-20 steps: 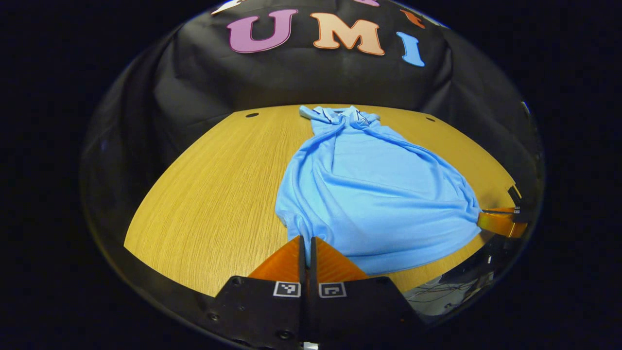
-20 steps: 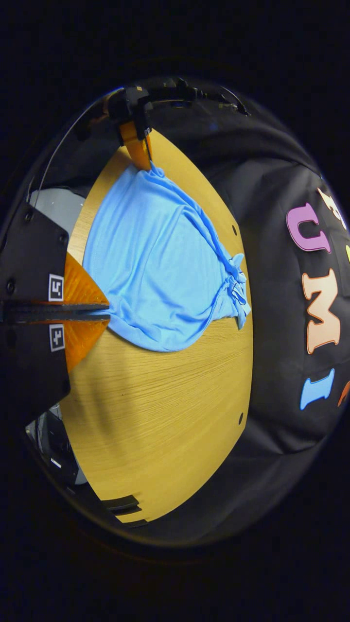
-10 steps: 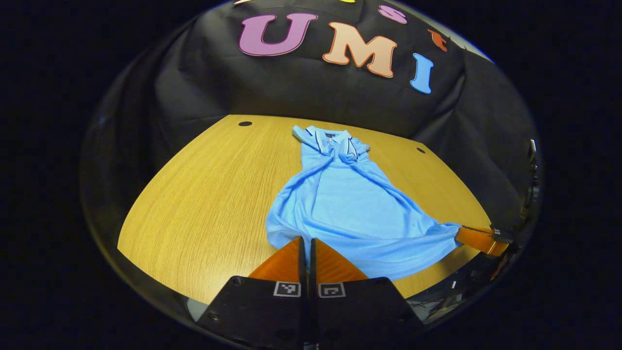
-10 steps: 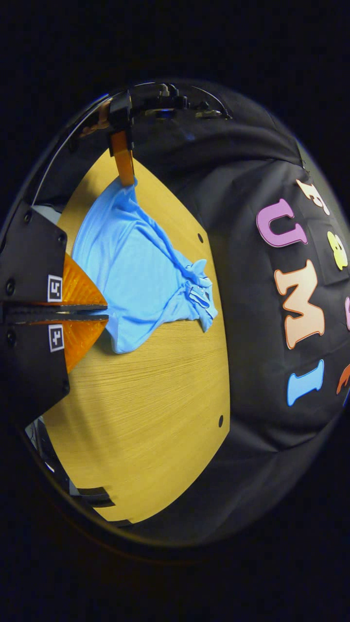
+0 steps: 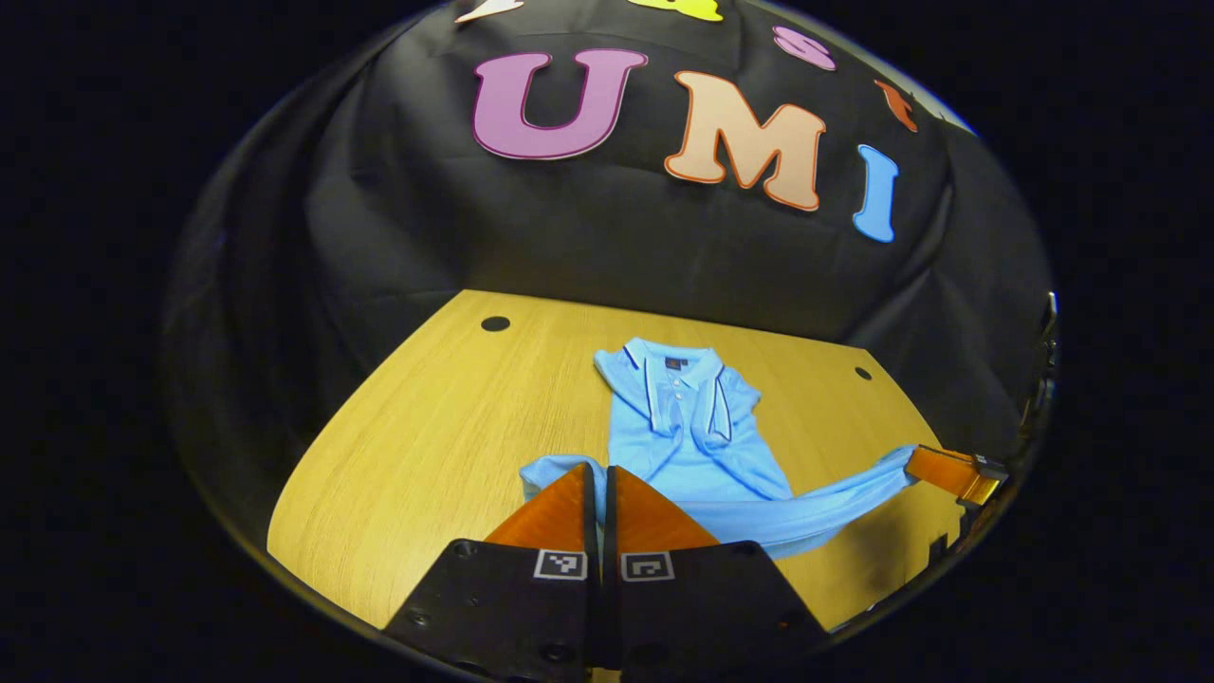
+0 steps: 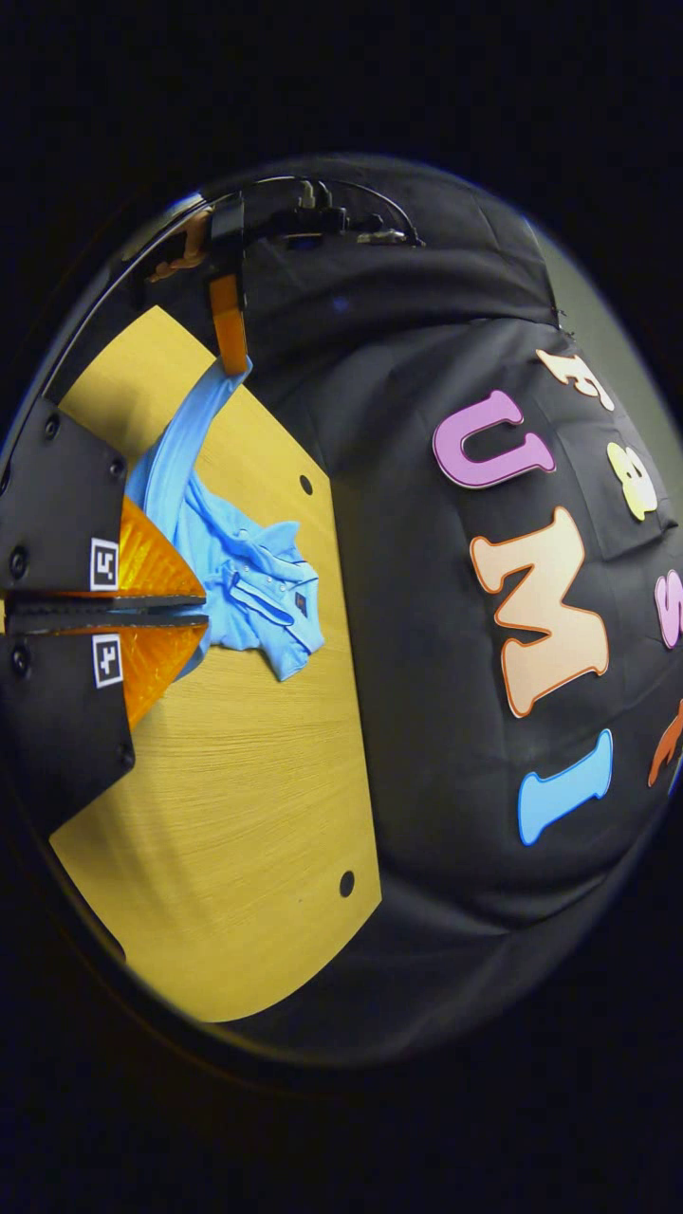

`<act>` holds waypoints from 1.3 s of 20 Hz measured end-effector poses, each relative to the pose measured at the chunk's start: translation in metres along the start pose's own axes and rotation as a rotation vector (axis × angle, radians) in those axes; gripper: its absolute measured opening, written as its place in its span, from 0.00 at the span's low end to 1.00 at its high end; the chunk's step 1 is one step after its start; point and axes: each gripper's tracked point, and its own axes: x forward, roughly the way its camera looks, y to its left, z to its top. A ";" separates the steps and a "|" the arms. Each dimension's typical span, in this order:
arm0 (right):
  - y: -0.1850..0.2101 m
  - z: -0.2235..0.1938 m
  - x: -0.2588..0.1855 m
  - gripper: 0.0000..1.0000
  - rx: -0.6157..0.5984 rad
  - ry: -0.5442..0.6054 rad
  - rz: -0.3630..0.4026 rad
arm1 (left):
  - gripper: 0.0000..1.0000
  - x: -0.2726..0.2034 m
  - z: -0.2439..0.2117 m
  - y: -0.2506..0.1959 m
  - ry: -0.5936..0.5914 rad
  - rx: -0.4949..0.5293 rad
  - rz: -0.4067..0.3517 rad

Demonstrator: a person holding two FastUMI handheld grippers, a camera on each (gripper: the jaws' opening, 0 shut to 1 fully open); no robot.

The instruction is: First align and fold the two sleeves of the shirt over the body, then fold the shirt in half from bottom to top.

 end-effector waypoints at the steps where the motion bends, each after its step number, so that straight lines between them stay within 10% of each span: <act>1: -0.004 0.008 0.016 0.02 0.014 0.003 -0.005 | 0.00 0.015 0.006 0.000 -0.002 -0.006 0.000; 12: -0.040 0.061 0.190 0.03 0.070 -0.037 -0.187 | 0.00 0.199 0.055 0.012 0.054 0.031 -0.117; 20: -0.079 0.035 0.260 0.04 0.071 0.046 -0.301 | 0.00 0.283 0.019 0.038 0.169 0.070 -0.047; 21: -0.079 0.046 0.250 0.13 0.058 0.011 -0.299 | 0.13 0.281 0.019 0.042 0.156 0.080 -0.022; 23: -0.072 0.080 0.216 0.71 0.016 -0.095 -0.291 | 1.00 0.260 0.045 0.039 0.067 0.074 -0.007; 24: -0.066 0.102 0.195 1.00 -0.012 -0.148 -0.288 | 0.96 0.241 0.064 0.034 0.010 0.077 -0.008; 26: -0.051 0.143 0.138 0.94 -0.061 -0.288 -0.272 | 0.94 0.196 0.096 0.025 -0.108 0.088 -0.003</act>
